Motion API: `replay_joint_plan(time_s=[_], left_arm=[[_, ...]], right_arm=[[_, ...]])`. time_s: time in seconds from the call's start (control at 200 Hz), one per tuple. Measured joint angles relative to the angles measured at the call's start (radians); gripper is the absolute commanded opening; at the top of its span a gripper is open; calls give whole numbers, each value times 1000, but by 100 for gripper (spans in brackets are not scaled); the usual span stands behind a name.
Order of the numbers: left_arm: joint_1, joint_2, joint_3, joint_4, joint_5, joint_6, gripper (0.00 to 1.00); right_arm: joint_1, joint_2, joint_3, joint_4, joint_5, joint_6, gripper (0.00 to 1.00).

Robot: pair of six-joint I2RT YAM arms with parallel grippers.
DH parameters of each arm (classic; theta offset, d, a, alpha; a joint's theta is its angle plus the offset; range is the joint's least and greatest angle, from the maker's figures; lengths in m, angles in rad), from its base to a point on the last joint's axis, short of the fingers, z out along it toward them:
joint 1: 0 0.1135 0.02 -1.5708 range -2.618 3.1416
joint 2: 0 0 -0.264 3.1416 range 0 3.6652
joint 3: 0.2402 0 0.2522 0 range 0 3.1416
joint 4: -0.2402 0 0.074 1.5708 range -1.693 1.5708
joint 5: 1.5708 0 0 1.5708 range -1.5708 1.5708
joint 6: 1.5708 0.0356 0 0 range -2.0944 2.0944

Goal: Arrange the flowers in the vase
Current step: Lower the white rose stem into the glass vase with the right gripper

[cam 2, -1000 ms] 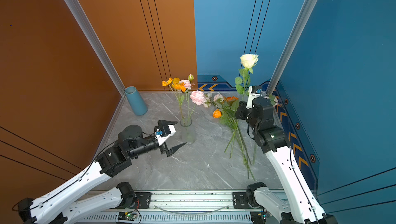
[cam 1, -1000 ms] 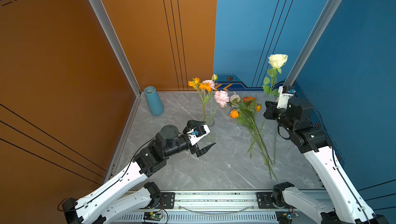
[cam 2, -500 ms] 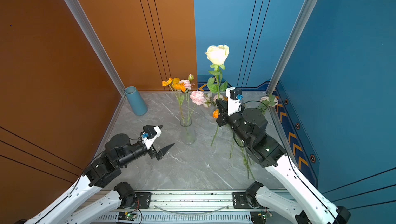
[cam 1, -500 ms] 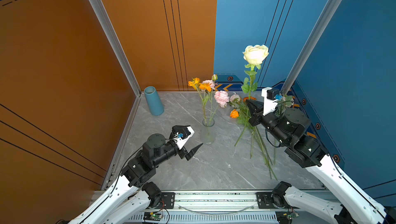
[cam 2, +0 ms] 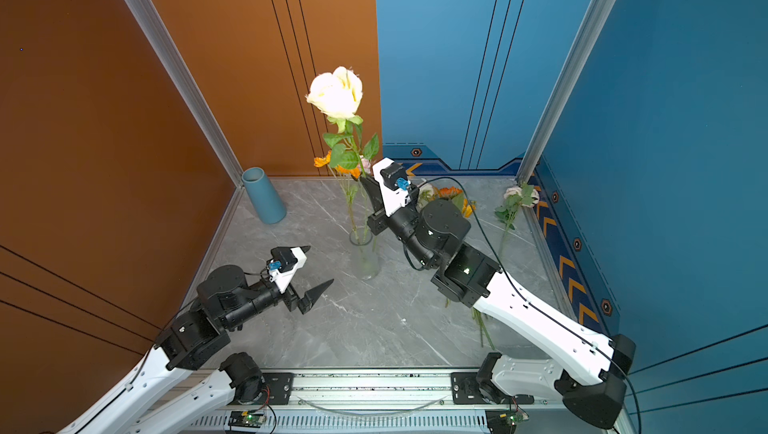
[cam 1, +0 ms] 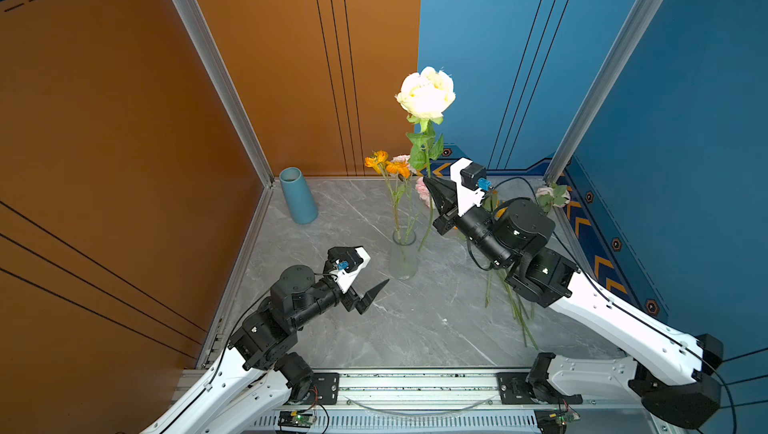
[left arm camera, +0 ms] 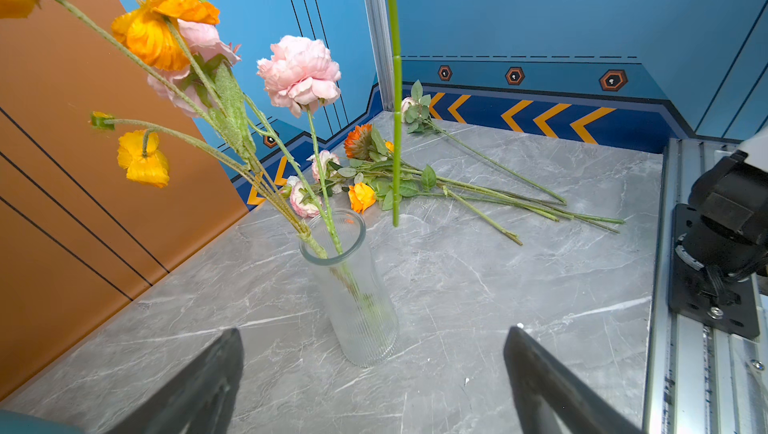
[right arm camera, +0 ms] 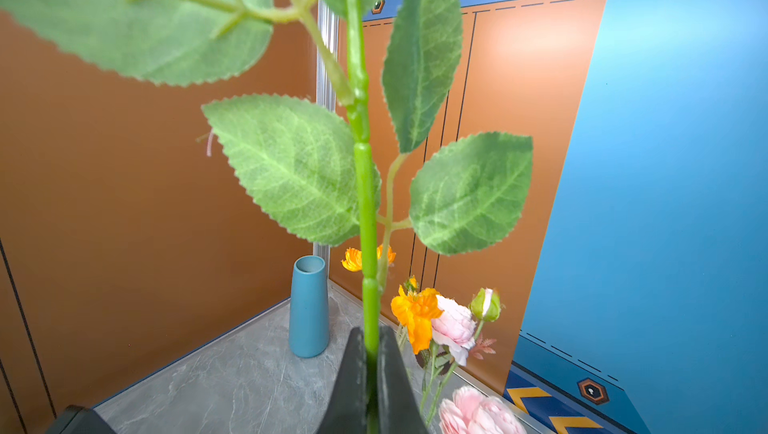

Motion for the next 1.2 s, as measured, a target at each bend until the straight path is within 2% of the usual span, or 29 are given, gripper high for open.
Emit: replay_joint_plan(time_s=[0.456, 0.726, 0.956, 1.196], left_arm=[[33, 6, 0, 0, -5, -15, 98], [39, 10, 0, 0, -4, -18, 98], [64, 10, -1, 1, 15, -25, 98], [111, 10, -1, 9, 60, -44, 98]], right_arm=[[6, 102, 39, 136, 29, -50, 0], [-7, 162, 34, 146, 18, -61, 0], [-35, 173, -22, 134, -110, -150, 0], [-116, 197, -24, 87, -297, -158, 0]])
